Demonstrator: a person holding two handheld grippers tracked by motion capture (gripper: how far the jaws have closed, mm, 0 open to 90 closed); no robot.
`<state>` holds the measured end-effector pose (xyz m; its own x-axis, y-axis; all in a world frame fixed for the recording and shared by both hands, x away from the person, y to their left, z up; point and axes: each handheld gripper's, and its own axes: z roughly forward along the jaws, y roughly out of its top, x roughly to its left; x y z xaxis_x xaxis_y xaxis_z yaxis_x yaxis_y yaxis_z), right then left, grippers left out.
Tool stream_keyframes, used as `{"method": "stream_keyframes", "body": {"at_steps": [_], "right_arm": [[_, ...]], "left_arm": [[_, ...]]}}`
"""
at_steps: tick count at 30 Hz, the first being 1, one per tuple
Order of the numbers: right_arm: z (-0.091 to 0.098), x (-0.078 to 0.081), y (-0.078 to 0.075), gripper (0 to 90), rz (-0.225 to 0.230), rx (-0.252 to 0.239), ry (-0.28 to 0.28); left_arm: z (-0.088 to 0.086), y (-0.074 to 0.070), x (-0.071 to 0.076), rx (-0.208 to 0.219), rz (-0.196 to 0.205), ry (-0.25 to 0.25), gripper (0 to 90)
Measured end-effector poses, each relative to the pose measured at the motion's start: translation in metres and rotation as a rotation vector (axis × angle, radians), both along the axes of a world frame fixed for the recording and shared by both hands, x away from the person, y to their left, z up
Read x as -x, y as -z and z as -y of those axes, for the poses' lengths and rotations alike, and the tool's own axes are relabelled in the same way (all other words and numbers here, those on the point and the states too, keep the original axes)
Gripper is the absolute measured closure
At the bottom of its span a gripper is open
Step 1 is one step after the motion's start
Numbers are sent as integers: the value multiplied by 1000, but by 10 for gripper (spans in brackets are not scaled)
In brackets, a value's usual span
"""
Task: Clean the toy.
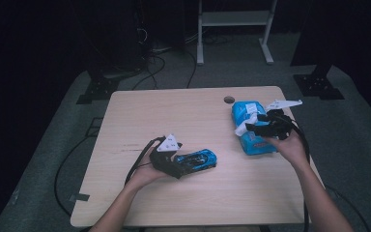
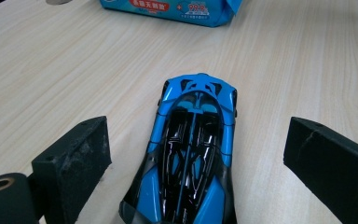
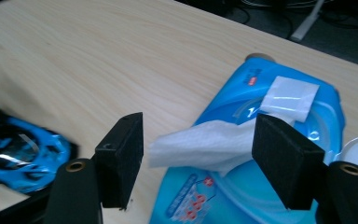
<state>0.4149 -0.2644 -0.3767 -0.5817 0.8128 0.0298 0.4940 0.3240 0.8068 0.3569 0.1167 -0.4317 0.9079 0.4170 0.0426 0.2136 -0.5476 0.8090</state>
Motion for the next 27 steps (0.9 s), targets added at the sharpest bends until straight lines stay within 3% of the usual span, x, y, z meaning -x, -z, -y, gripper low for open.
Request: {"method": "stream_keyframes", "body": {"at_steps": [1,2,5,10,13,17,21,27], "right_arm": [[-2,-3,1,339,6,19,11],[-3,-5,2,339,5,35,18],[-8,-15,10,350,-18,79,45],[-18,-26,27,376,-50,99,64],[-21,-30,37,473,-50,118,94],[-21,-31,44,691,-58,170,145],[-19,-28,43,850,-54,173,153],[-10,-15,25,871,-23,147,148]], "left_arm": [[-1,0,1,-4,1,1,66],[-3,3,5,-35,7,7,66],[-5,5,7,-28,5,3,66],[-11,8,9,-31,10,-7,66],[-14,8,9,-25,19,-17,66],[-18,10,6,-12,9,-43,66],[-20,12,4,-15,9,-63,66],[-20,16,3,-27,5,-53,66]]}}
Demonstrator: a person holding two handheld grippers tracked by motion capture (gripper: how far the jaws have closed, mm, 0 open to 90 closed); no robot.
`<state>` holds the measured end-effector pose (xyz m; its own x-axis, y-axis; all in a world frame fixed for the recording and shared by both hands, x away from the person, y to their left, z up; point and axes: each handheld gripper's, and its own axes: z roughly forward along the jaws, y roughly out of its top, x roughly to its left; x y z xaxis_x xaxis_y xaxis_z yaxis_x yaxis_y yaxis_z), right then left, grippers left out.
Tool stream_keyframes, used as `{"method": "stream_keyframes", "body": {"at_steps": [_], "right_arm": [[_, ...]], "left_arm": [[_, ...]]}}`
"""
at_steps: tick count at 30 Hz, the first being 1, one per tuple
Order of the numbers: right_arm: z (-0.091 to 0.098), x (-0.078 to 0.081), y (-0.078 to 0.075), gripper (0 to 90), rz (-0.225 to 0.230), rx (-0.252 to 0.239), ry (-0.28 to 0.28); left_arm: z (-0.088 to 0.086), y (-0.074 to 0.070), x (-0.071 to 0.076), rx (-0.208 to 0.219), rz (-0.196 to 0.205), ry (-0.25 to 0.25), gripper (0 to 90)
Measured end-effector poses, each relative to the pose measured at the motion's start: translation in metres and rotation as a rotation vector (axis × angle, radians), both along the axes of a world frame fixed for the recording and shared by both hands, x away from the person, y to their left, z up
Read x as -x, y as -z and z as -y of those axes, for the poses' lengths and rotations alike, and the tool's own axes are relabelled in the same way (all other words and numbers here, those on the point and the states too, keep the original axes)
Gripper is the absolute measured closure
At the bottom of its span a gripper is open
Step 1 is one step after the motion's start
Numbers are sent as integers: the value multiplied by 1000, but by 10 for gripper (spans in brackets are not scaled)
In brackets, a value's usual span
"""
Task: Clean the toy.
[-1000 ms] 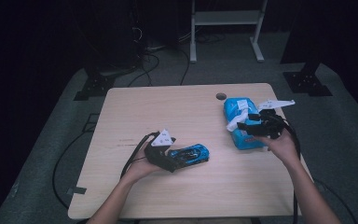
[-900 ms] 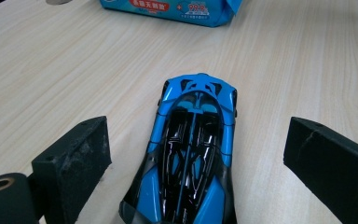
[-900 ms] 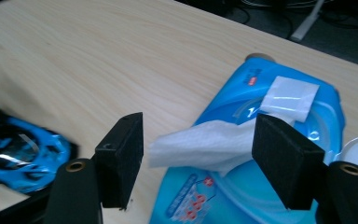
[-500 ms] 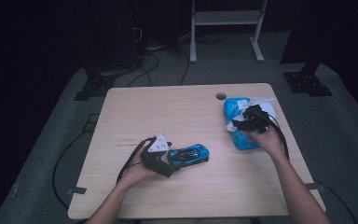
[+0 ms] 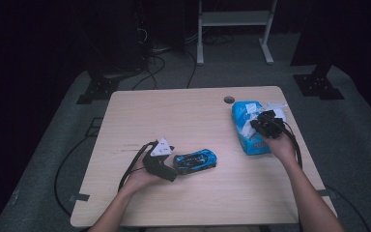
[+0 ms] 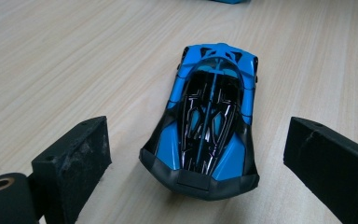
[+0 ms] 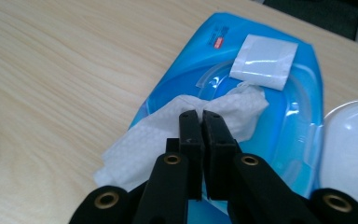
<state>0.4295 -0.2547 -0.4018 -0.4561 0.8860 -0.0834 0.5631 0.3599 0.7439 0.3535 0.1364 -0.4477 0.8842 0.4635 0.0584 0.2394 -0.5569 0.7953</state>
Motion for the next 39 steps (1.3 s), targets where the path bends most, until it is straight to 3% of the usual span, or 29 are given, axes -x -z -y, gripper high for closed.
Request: {"method": "stream_keyframes", "body": {"at_steps": [6,7,8,9,12,13,14,16,17,19,20,21,25,27,28,30,31,34,38,39], "right_arm": [[14,15,-25,874,43,-79,-21],[19,26,-43,873,74,-126,-51],[19,26,-43,873,74,-126,-51],[18,36,-56,873,105,-145,-81],[8,53,-71,873,126,-199,-159],[2,60,-74,873,126,-199,-193],[2,60,-74,873,126,-199,-193],[-20,77,-75,873,116,-207,-298],[-37,87,-73,872,90,-204,-363],[-56,95,-66,871,65,-210,-437],[-56,95,-66,871,65,-210,-437],[-73,98,-58,871,18,-225,-494],[-101,94,-39,868,-66,-258,-577],[-105,91,-35,868,-83,-256,-584],[-115,81,-24,868,-145,-268,-606],[-117,78,-20,867,-164,-272,-607],[-122,68,-9,862,-230,-294,-619],[-125,59,2,859,-263,-289,-617],[-126,57,7,842,-240,-231,-594],[-126,56,13,788,-219,-215,-576]], "left_arm": [[2,2,0,-15,2,9,66],[2,2,0,-10,6,9,66],[2,2,0,-10,6,9,66],[2,2,0,-5,1,7,66],[1,2,0,-8,3,4,66],[1,2,0,-3,0,1,66],[1,2,-1,-9,-3,6,66],[1,3,0,-17,-1,10,66],[2,4,0,-29,0,19,66],[3,4,0,-32,-2,26,66],[3,4,0,-32,-2,26,66],[4,5,1,-31,-1,28,66],[4,8,-1,-52,-9,37,66],[4,9,-2,-55,-17,38,66],[5,12,-5,-61,-26,38,66],[5,13,-7,-70,-33,40,67],[5,14,-9,-64,-40,36,67],[4,18,-13,-50,-65,27,67],[4,21,-15,-56,-70,27,67],[6,21,-17,-74,-88,40,67]]}}
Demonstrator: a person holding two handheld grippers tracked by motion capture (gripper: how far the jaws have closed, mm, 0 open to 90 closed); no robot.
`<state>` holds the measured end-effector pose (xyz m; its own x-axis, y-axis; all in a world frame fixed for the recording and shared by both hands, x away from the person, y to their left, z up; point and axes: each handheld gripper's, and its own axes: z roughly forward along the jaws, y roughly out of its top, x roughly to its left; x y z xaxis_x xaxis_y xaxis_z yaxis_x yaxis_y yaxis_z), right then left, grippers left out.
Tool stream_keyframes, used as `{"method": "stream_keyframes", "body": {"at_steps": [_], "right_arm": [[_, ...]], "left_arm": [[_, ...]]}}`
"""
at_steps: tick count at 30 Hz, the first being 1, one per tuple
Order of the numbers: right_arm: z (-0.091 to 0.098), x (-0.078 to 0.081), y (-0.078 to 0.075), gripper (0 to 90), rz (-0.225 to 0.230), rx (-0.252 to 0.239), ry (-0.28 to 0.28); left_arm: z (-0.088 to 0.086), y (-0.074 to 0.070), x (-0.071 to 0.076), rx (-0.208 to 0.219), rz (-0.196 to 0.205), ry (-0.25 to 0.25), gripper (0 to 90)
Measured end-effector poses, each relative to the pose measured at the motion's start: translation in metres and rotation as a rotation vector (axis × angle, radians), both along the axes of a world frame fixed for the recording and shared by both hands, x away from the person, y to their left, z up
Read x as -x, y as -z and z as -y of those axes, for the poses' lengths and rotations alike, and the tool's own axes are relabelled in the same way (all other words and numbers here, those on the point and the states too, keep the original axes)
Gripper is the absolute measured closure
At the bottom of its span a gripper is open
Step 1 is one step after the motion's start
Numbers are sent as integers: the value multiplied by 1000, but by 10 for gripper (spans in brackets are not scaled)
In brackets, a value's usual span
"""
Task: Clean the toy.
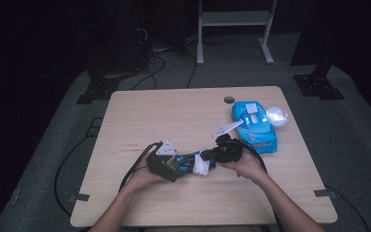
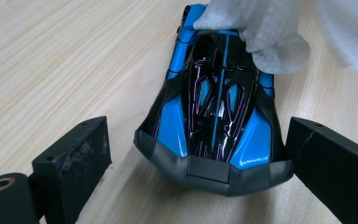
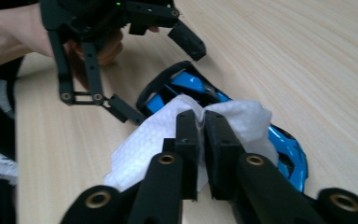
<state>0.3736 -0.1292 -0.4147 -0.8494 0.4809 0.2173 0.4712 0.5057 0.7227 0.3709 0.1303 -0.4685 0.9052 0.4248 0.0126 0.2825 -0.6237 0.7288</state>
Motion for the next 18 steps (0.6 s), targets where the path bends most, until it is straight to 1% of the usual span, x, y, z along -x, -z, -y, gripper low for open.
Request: {"method": "stream_keyframes", "body": {"at_steps": [1,2,3,4,5,6,7,9,10,12,13,14,15,17,18], "right_arm": [[-1,0,3,772,23,24,10],[-1,0,3,772,23,24,10],[-2,0,5,764,33,42,9],[-4,1,11,727,70,73,18],[-5,1,13,714,78,84,21],[-6,1,15,694,87,85,25],[-6,1,17,675,97,86,31],[-6,1,19,667,106,80,36],[-7,1,21,646,111,73,39],[-9,1,24,605,120,65,46],[-11,2,25,595,138,62,51],[-12,3,25,595,147,63,55],[-12,3,25,595,147,63,55],[-17,8,29,604,190,66,63],[-18,9,31,618,198,62,68]], "left_arm": [[2,0,-1,-2,-6,-1,67],[2,0,-1,-2,-6,-1,67],[3,0,-1,-5,-4,7,67],[6,0,-2,-11,-18,18,85],[7,0,-3,-12,-13,27,105],[7,0,-3,-12,-13,27,108],[9,-1,-2,-19,-4,38,114],[10,0,-2,-17,-6,41,159],[11,0,-2,-29,-5,52,159],[11,2,-1,-43,-7,51,180],[11,2,-1,-43,-2,47,204],[10,2,-2,-47,4,54,208],[10,2,-2,-47,4,54,208],[10,2,-1,-45,5,53,209],[10,2,-1,-44,6,53,209]]}}
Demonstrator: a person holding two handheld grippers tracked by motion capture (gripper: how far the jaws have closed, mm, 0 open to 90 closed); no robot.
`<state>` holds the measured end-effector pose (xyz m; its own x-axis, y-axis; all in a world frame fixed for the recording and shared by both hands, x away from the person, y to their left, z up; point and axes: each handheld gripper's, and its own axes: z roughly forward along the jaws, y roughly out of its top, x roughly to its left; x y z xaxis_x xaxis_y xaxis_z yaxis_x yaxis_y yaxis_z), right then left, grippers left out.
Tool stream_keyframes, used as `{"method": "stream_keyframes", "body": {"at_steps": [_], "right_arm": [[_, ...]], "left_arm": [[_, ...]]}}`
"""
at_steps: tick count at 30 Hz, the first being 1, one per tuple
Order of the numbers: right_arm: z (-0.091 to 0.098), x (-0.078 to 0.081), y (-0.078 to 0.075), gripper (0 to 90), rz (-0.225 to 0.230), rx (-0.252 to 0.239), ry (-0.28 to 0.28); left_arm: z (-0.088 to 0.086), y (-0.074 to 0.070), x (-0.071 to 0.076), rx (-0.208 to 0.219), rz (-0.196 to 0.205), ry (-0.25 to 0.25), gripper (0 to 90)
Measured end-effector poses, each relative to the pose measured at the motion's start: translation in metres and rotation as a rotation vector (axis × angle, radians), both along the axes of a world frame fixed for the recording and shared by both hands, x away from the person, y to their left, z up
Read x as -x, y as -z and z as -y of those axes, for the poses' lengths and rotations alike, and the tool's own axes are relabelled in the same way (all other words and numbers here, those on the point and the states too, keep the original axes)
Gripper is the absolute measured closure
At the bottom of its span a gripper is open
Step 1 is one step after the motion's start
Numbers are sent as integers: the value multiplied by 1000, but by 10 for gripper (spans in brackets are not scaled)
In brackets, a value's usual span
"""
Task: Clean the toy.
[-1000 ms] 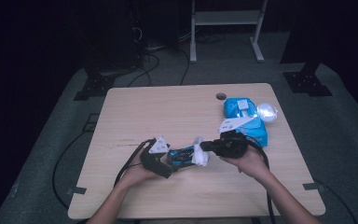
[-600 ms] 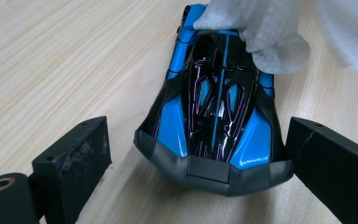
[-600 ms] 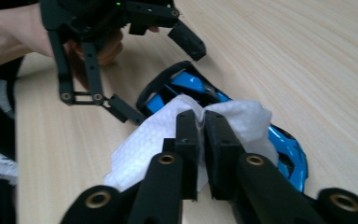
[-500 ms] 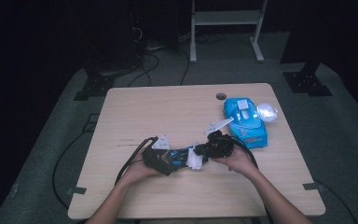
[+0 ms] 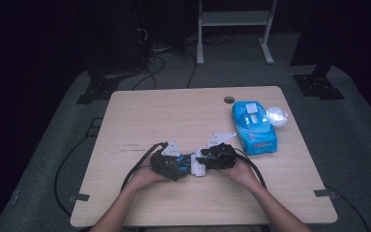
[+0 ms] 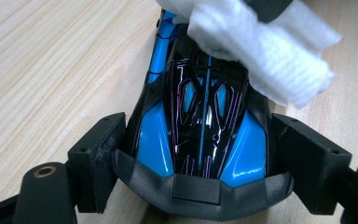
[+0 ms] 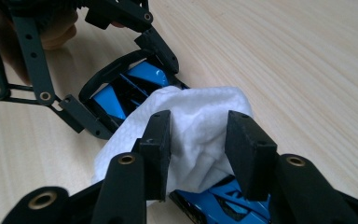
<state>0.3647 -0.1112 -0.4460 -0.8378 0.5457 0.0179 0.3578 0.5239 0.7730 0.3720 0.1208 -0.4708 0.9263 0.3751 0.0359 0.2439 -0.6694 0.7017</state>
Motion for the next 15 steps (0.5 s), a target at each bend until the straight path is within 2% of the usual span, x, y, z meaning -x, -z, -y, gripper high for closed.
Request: {"method": "stream_keyframes", "body": {"at_steps": [7,11,12,15], "right_arm": [[3,4,9,764,-3,-52,-4],[10,4,7,792,-14,-6,-5],[16,3,7,796,-17,14,14],[24,0,8,796,-38,9,36]], "left_arm": [[0,1,2,-6,16,2,209],[0,1,2,-15,28,7,208],[1,2,3,-14,29,7,208],[1,2,3,-14,30,5,209]]}}
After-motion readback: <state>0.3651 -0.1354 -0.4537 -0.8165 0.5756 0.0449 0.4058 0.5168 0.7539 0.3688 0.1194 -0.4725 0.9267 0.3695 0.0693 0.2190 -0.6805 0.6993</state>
